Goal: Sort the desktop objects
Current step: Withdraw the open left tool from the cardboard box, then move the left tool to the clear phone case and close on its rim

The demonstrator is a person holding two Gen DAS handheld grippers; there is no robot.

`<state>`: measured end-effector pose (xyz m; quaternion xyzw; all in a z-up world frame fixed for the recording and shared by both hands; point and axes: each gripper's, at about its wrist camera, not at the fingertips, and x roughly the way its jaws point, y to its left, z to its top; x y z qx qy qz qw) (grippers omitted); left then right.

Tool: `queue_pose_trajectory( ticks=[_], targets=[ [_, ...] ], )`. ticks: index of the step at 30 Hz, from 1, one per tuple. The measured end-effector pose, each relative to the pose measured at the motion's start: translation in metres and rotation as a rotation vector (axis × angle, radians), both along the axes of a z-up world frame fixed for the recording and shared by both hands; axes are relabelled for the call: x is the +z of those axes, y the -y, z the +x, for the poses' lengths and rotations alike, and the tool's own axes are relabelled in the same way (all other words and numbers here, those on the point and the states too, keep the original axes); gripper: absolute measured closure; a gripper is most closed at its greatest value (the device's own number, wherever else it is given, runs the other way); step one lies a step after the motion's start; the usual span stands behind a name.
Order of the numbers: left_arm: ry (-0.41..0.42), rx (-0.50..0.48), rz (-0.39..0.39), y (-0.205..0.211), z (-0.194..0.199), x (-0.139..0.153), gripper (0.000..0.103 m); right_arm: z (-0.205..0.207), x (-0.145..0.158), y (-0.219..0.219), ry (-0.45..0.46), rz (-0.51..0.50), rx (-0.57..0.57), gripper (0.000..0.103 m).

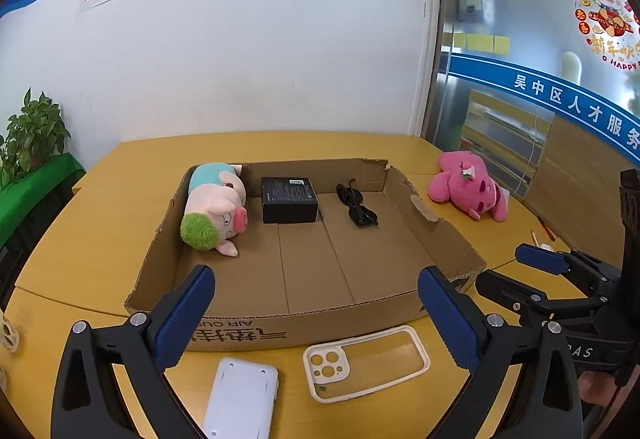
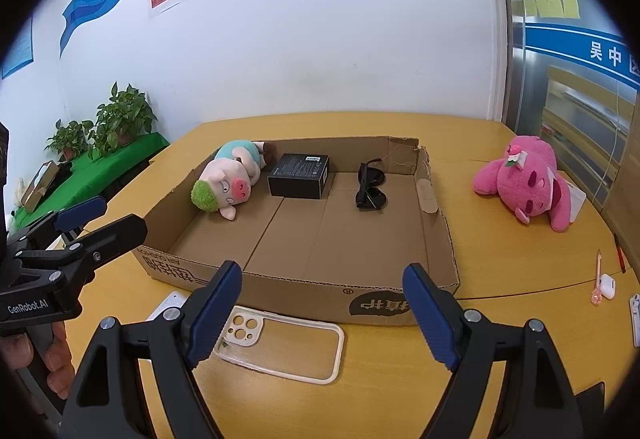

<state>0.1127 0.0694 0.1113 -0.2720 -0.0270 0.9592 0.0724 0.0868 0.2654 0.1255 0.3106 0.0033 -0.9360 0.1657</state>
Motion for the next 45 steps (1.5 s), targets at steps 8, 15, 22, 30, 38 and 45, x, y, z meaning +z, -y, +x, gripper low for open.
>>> queue_pose_trajectory(
  ticks=[8, 15, 22, 30, 38, 45],
  targets=[
    [0.044, 0.003, 0.007, -0.002, -0.007, -0.015, 0.0, -0.006, -0.011, -0.002, 0.018, -0.004, 0.003, 0.02],
    [0.059, 0.019, 0.006, 0.001, -0.008, -0.019, 0.0, -0.005, -0.017, -0.01, 0.024, -0.02, -0.014, 0.02],
    [0.068, 0.025, 0.023, 0.011, -0.007, -0.025, 0.0, -0.004, -0.027, -0.009, 0.038, -0.013, 0.014, 0.02],
    [0.224, 0.01, 0.073, 0.014, -0.013, -0.084, 0.002, -0.022, -0.115, -0.01, 0.248, 0.059, 0.036, 0.023],
    [0.322, -0.005, 0.081, 0.009, -0.014, -0.117, 0.003, -0.035, -0.144, 0.004, 0.288, 0.12, 0.057, 0.051],
    [0.358, -0.054, 0.096, -0.001, -0.019, -0.126, 0.009, -0.032, -0.145, -0.007, 0.275, 0.187, 0.034, 0.078]
  ],
)
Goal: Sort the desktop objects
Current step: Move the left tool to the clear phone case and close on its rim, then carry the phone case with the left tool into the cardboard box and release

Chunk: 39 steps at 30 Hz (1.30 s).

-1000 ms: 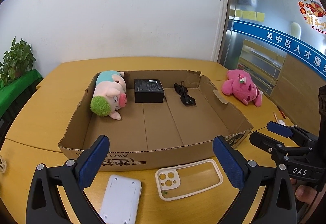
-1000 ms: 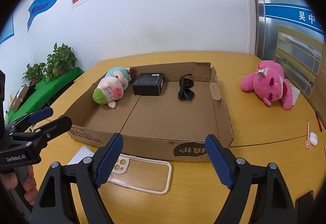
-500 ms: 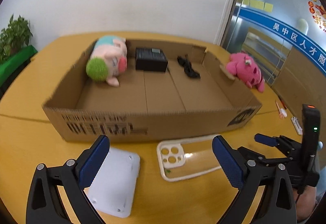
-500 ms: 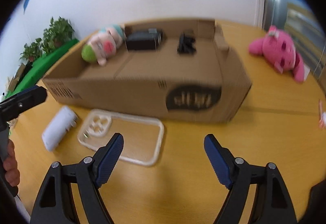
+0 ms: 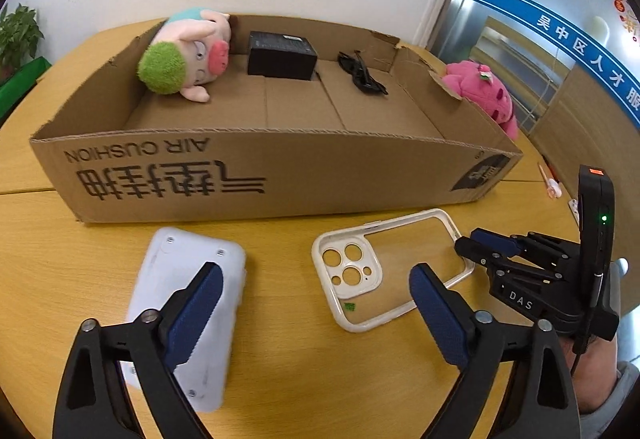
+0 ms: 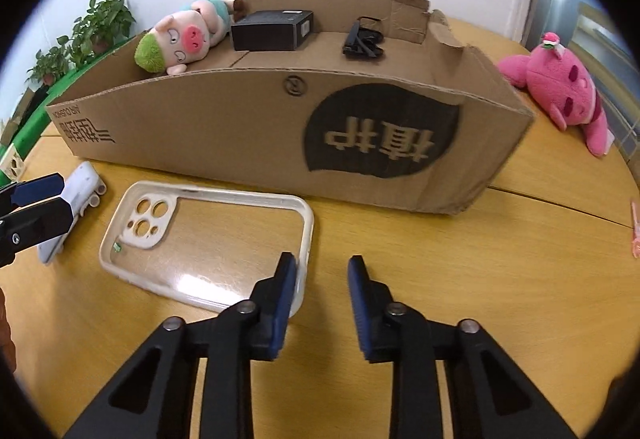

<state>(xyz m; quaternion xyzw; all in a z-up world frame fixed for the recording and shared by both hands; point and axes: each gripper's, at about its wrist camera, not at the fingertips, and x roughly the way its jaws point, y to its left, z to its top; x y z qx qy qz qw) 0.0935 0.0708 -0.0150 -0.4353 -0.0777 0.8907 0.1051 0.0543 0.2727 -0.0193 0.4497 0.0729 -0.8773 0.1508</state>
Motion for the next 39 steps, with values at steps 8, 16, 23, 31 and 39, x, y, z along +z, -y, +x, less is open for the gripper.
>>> queue_pose_trajectory(
  ticks=[8, 16, 23, 31, 39],
  targets=[
    [0.066, -0.068, 0.024, -0.029, -0.003, -0.017, 0.02, 0.014, 0.0, -0.028, 0.001, -0.019, -0.06, 0.089],
    [0.114, -0.086, -0.002, -0.05, -0.007, -0.031, 0.037, 0.03, 0.0, -0.043, 0.003, -0.07, -0.096, 0.096],
    [0.112, -0.09, -0.007, -0.05, -0.008, -0.036, 0.093, 0.037, 0.0, -0.042, -0.004, -0.093, -0.092, 0.096],
    [0.101, -0.087, -0.003, -0.048, -0.005, -0.033, 0.096, 0.043, 0.002, -0.045, -0.014, -0.138, -0.09, 0.096],
    [-0.033, -0.091, -0.012, -0.043, 0.006, 0.016, 0.096, 0.05, 0.031, -0.043, -0.077, -0.183, -0.08, 0.096]
  ],
)
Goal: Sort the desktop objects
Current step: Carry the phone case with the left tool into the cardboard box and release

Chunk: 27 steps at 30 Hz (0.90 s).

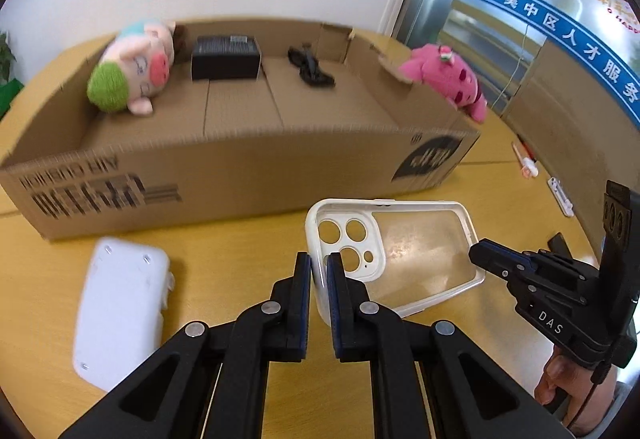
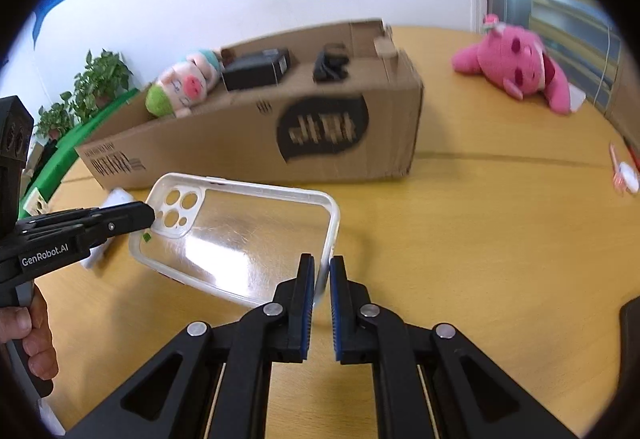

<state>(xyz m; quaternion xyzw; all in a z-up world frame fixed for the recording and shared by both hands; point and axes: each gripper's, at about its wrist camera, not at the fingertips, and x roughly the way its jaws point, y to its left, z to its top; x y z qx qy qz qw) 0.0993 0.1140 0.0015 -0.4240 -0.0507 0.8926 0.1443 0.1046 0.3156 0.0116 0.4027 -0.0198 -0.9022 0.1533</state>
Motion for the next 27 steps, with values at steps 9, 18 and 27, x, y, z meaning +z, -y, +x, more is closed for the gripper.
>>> queue_pose_trajectory(
  ticks=[9, 18, 27],
  targets=[
    [-0.147, 0.008, 0.022, 0.019, 0.0, 0.062, 0.096, 0.0, 0.066, 0.012, -0.149, -0.004, 0.021, 0.096],
    [-0.258, 0.034, 0.037, 0.05, -0.006, 0.109, 0.096, -0.018, 0.105, 0.041, -0.236, 0.003, 0.061, 0.095],
    [-0.317, 0.111, -0.004, 0.094, -0.016, 0.138, 0.096, -0.042, 0.139, 0.087, -0.315, -0.024, 0.134, 0.095]
  ],
)
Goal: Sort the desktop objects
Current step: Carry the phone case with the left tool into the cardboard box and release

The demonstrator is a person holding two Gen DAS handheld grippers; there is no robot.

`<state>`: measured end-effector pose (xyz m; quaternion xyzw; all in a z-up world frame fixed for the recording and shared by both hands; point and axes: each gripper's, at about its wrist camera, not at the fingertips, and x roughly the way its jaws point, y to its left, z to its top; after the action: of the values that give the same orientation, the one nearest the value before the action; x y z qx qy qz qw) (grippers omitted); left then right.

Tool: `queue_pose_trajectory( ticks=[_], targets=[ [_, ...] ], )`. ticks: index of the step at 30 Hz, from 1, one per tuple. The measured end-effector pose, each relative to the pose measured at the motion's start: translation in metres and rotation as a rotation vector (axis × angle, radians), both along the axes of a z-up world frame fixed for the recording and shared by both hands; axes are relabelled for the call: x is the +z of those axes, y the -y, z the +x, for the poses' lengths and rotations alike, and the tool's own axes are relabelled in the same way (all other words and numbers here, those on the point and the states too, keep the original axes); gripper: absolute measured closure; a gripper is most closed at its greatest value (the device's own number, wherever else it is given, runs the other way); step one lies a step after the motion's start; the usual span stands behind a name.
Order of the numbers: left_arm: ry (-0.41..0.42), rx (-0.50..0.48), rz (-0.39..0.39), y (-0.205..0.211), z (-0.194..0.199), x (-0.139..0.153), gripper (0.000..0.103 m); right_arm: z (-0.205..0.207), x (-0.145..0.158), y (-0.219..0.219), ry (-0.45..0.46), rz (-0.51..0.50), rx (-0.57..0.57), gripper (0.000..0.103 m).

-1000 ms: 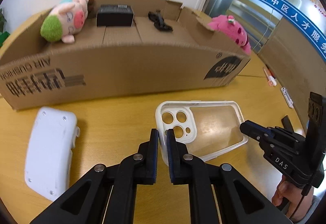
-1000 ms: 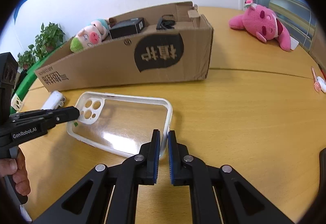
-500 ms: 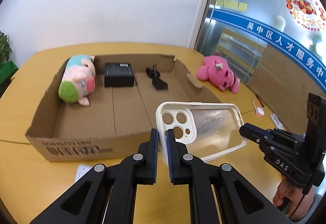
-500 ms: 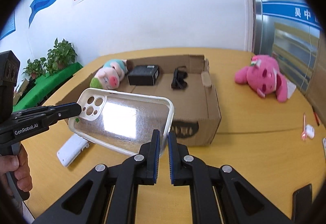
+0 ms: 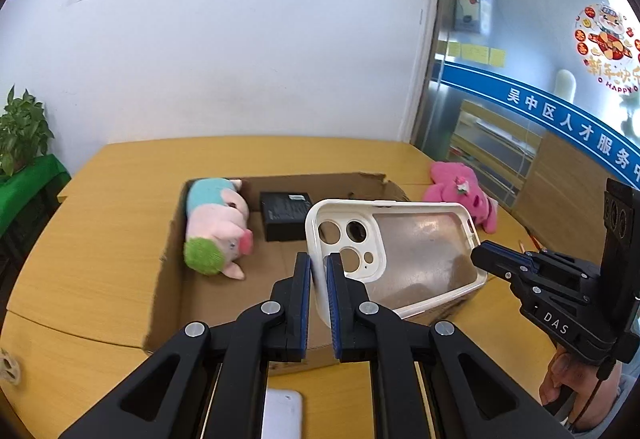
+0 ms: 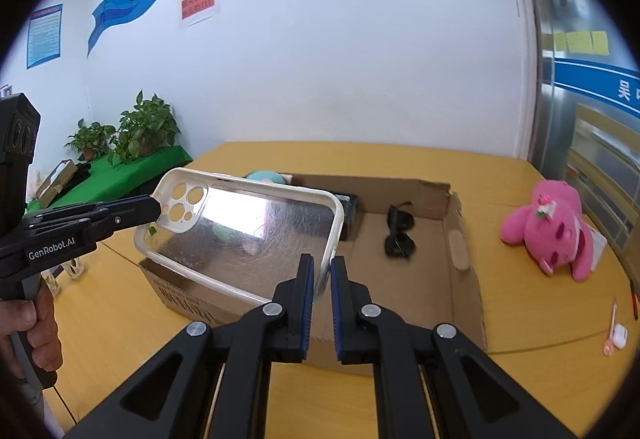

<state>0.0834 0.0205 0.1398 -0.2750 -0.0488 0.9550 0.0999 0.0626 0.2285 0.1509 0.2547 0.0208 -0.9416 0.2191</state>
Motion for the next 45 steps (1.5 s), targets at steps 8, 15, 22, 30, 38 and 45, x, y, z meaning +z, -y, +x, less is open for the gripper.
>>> queue_pose_trajectory(
  ticks=[8, 15, 22, 30, 38, 45],
  targets=[
    [0.044, 0.074, -0.015, 0.039, -0.024, -0.009, 0.096, -0.028, 0.001, 0.034, 0.001, -0.021, 0.062, 0.095],
    [0.159, 0.112, 0.024, 0.074, -0.059, -0.042, 0.096, -0.058, -0.034, 0.065, 0.094, -0.039, 0.106, 0.095],
    [0.291, 0.135, 0.0, 0.083, -0.092, -0.092, 0.096, -0.088, -0.08, 0.077, 0.231, -0.073, 0.114, 0.095],
    [0.39, 0.154, -0.025, 0.091, -0.113, -0.128, 0.096, -0.118, -0.113, 0.093, 0.357, -0.062, 0.128, 0.095],
    [0.439, 0.178, -0.174, 0.085, -0.125, -0.134, 0.096, -0.133, -0.15, 0.108, 0.507, -0.054, 0.148, 0.092],
    [0.509, 0.164, -0.381, 0.064, -0.136, -0.147, 0.094, -0.143, -0.154, 0.113, 0.58, -0.023, 0.141, 0.088]
  ],
)
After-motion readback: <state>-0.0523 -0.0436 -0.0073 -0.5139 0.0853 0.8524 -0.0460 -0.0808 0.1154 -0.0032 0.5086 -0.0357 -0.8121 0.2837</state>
